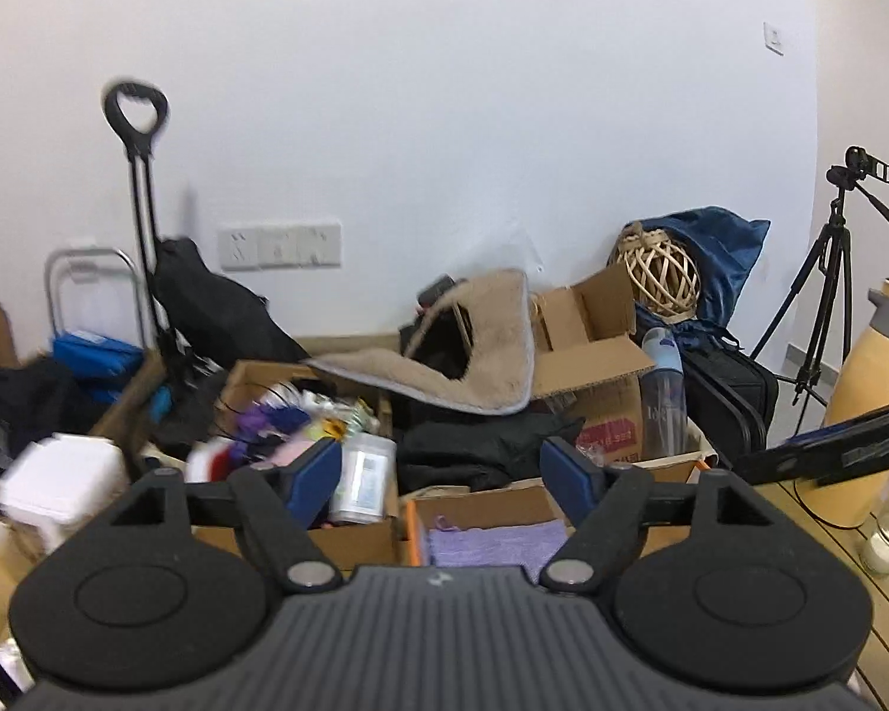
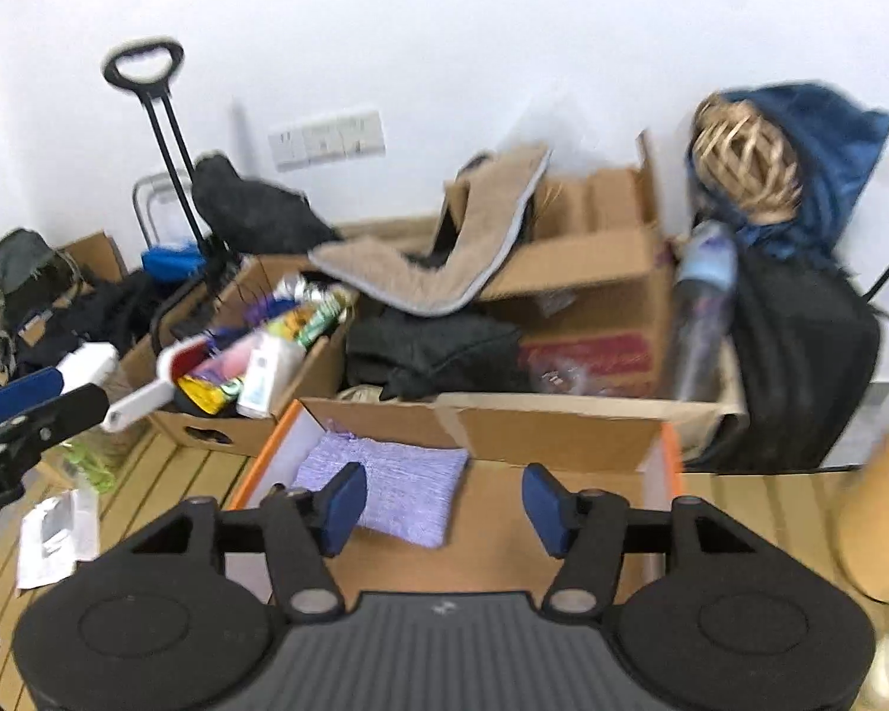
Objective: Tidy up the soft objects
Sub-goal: 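Withdraw both tools from the box back over the table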
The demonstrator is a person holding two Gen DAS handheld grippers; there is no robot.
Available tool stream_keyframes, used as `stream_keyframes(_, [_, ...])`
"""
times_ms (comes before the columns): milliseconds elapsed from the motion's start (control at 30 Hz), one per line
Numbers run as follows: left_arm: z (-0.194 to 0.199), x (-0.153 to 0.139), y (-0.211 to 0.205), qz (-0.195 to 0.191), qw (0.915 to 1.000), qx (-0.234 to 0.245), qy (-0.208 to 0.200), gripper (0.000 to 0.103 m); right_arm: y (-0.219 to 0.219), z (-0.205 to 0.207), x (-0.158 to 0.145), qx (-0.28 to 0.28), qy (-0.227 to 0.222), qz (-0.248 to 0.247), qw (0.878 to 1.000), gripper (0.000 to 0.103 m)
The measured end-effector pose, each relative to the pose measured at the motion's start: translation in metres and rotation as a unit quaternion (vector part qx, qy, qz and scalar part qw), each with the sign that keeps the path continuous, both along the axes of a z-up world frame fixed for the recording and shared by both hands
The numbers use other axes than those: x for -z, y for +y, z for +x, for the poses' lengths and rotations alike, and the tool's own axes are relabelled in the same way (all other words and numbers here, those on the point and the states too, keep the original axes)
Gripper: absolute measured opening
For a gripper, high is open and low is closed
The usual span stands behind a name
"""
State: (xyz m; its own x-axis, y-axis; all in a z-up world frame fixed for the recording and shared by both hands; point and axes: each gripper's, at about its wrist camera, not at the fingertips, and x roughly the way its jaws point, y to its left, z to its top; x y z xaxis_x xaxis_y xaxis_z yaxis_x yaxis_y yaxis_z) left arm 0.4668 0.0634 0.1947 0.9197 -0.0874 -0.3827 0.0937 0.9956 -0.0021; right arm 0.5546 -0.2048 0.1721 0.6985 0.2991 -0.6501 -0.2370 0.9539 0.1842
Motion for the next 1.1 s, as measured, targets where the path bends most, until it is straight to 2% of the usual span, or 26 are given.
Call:
stream_keyframes(67, [-0.024,-0.009,-0.001,-0.004,0.9999,-0.008,-0.011,0.081,-0.015,-0.030,-0.018,0.007,-0.020,0.001,1.000,0.069])
stream_keyframes(167, [-0.060,-0.012,-0.003,-0.007,0.9995,-0.017,-0.025,0.085,-0.030,-0.075,-0.033,0.010,-0.061,-0.002,0.998,0.070])
stream_keyframes(200, [-0.071,-0.011,-0.003,-0.006,0.9994,-0.016,-0.029,0.086,-0.033,-0.092,-0.034,0.008,-0.078,-0.008,0.997,0.070])
stream_keyframes(300, [-0.111,-0.006,-0.008,0.012,0.9986,-0.010,-0.051,0.097,-0.043,-0.146,-0.038,-0.002,-0.125,-0.019,0.992,0.074])
stream_keyframes(367, [-0.141,-0.002,-0.013,0.023,0.9961,-0.021,-0.082,0.099,-0.054,-0.182,-0.037,-0.004,-0.149,-0.005,0.989,0.079])
stream_keyframes(467, [-0.187,0.002,-0.015,0.021,0.9928,-0.028,-0.115,0.102,-0.065,-0.227,-0.030,0.000,-0.168,0.013,0.986,0.079])
stream_keyframes(533, [-0.223,0.012,-0.014,0.003,0.9897,-0.032,-0.140,0.103,-0.071,-0.260,-0.024,0.000,-0.184,0.015,0.983,0.081])
stream_keyframes(567, [-0.240,0.020,-0.013,-0.004,0.9891,-0.034,-0.143,0.103,-0.073,-0.277,-0.018,0.000,-0.193,0.020,0.981,0.085])
stream_keyframes(700, [-0.305,0.067,-0.011,-0.010,0.9901,-0.042,-0.134,0.103,-0.076,-0.336,0.018,0.006,-0.201,0.050,0.978,0.087])
stream_keyframes(833, [-0.364,0.105,-0.009,-0.006,0.9899,-0.055,-0.130,0.103,-0.059,-0.400,0.058,0.002,-0.230,-0.015,0.973,0.092])
stream_keyframes(967, [-0.395,0.121,-0.014,0.008,0.9912,-0.043,-0.125,0.103,-0.044,-0.445,0.085,-0.015,-0.236,-0.065,0.969,0.092])
stream_keyframes(1100, [-0.394,0.127,-0.023,0.003,0.9925,-0.021,-0.120,0.103,-0.038,-0.462,0.099,-0.015,-0.225,-0.044,0.973,0.092])
